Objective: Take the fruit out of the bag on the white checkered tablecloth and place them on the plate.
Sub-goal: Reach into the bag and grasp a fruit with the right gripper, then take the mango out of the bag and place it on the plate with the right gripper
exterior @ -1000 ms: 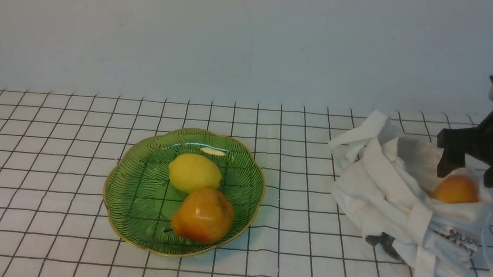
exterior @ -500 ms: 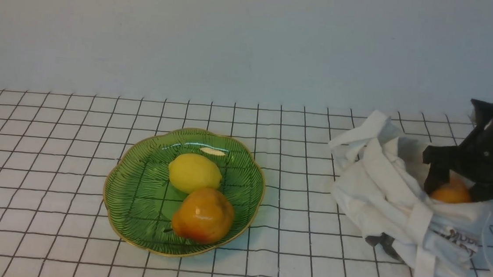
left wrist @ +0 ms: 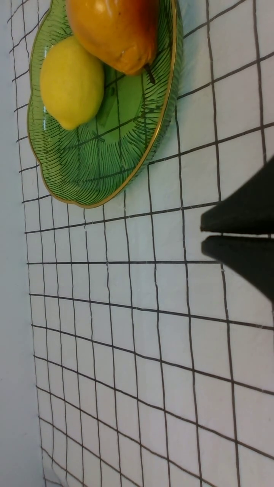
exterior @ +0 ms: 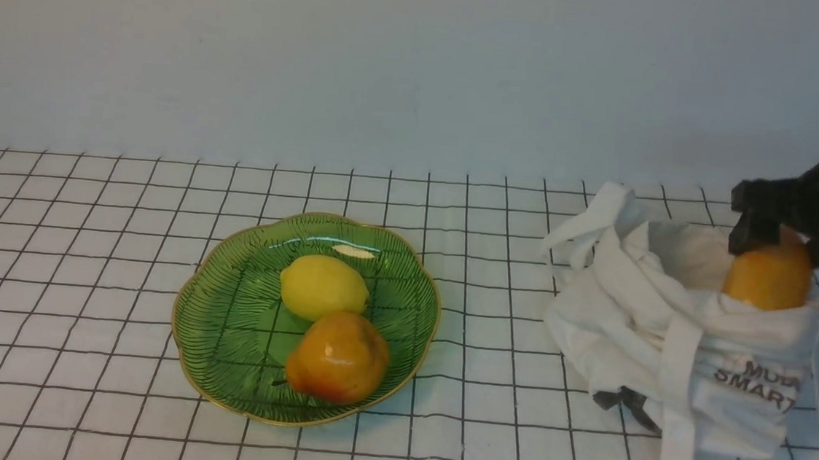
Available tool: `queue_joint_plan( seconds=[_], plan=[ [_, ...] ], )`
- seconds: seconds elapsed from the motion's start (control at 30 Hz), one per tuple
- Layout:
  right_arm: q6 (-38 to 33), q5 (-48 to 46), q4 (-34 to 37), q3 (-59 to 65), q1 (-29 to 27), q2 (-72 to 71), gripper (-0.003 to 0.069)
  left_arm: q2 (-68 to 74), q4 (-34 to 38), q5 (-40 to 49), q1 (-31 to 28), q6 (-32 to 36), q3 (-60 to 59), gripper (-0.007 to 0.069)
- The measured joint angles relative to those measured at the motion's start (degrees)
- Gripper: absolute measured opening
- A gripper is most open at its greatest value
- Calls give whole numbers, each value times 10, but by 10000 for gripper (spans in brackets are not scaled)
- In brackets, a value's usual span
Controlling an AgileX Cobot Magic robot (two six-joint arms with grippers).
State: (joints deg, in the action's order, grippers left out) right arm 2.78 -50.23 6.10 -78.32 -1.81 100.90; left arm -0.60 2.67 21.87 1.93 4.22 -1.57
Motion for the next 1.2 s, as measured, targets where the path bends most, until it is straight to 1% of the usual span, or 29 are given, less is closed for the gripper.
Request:
queue_joint_plan(
  seconds=[0.2, 0.3, 0.33, 0.37, 0.4, 0.43, 0.47, 0.57, 0.6, 0.67, 0.73, 0.8, 0.83, 0.93, 1.03, 1.2],
  plan=[
    [-10, 50, 20, 0, 0, -61, 520, 0, 0, 0, 0, 0, 0, -8],
    [-35, 77, 73, 0, 12, -93, 520, 0, 0, 0, 0, 0, 0, -8],
    [-42, 80, 84, 0, 20, -98, 520, 0, 0, 0, 0, 0, 0, -8],
    [-59, 86, 109, 0, 32, -104, 520, 0, 0, 0, 0, 0, 0, -8],
    [-63, 87, 114, 0, 35, -105, 520, 0, 0, 0, 0, 0, 0, -8],
    [-98, 94, 162, 0, 71, -109, 520, 0, 0, 0, 0, 0, 0, -8],
    [-102, 94, 168, 0, 75, -109, 520, 0, 0, 0, 0, 0, 0, -8],
    [-153, 106, 253, 0, 144, -102, 520, 0, 0, 0, 0, 0, 0, -8],
    [-179, 117, 294, -2, 183, -91, 520, 0, 0, 0, 0, 0, 0, -8],
    [-206, 122, 331, -8, 212, -80, 520, 0, 0, 0, 0, 0, 0, -8],
    [-242, 127, 375, -23, 258, -53, 520, 0, 0, 0, 0, 0, 0, -8],
    [-262, 130, 399, -38, 289, -30, 520, 0, 0, 0, 0, 0, 0, -8],
    [-275, 132, 416, -55, 317, -5, 520, 0, 0, 0, 0, 0, 0, -8],
    [-292, 133, 428, -96, 366, 55, 520, 0, 0, 0, 0, 0, 0, -8],
    [-296, 135, 431, -139, 398, 117, 520, 0, 0, 0, 0, 0, 0, -8],
    [-298, 136, 427, -202, 426, 194, 520, 0, 0, 0, 0, 0, 0, -8]
  ],
)
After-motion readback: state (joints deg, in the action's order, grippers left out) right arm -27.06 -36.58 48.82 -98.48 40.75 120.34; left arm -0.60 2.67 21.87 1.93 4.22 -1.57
